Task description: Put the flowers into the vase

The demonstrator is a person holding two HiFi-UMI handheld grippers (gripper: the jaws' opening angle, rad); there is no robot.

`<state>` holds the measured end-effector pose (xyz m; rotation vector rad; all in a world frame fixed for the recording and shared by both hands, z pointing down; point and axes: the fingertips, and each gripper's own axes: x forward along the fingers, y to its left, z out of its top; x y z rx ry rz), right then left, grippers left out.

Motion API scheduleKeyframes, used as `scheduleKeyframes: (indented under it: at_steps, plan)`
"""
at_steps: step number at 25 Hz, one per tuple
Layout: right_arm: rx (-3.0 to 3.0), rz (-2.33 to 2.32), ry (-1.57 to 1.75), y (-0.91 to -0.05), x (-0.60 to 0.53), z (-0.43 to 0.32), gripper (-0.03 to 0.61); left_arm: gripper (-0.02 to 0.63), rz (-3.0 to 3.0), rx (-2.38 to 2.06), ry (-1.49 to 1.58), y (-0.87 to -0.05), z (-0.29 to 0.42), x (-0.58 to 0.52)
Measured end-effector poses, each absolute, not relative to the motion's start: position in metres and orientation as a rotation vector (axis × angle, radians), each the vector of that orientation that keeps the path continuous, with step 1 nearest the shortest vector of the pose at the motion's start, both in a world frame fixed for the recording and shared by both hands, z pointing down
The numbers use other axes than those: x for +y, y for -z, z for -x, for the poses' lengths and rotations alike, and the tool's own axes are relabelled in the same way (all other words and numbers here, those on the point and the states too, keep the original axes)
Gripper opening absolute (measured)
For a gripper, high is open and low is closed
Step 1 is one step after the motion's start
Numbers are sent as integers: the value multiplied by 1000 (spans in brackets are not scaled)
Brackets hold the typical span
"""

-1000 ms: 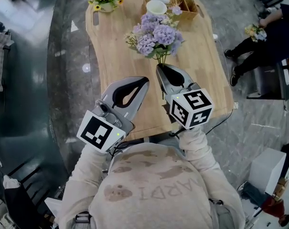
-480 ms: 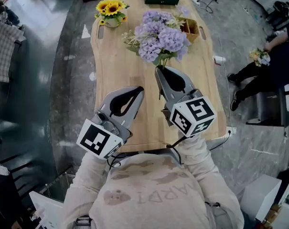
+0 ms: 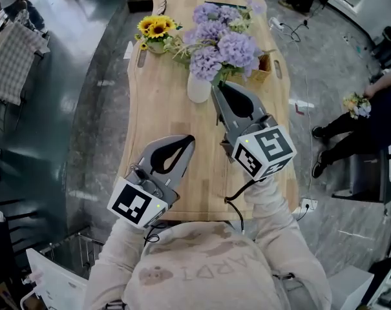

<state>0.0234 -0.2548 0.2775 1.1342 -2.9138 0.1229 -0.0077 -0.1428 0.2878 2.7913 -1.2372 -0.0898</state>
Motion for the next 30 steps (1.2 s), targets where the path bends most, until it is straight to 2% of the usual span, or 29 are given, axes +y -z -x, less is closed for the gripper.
scheduleKeyframes:
  at_steps: [8, 19, 30]
  plan:
    - [-2986, -1114, -20, -247, -304, -16, 31, 1, -2783, -1327, 88, -274, 6, -155]
    - [-3040, -1180, 191, -228, -346, 0, 32, 1, -2724, -1411, 27, -295, 21, -153]
    - [-3082, -1194, 116, -257, -402, 15, 32, 2, -2657, -1440, 18, -310, 40, -184]
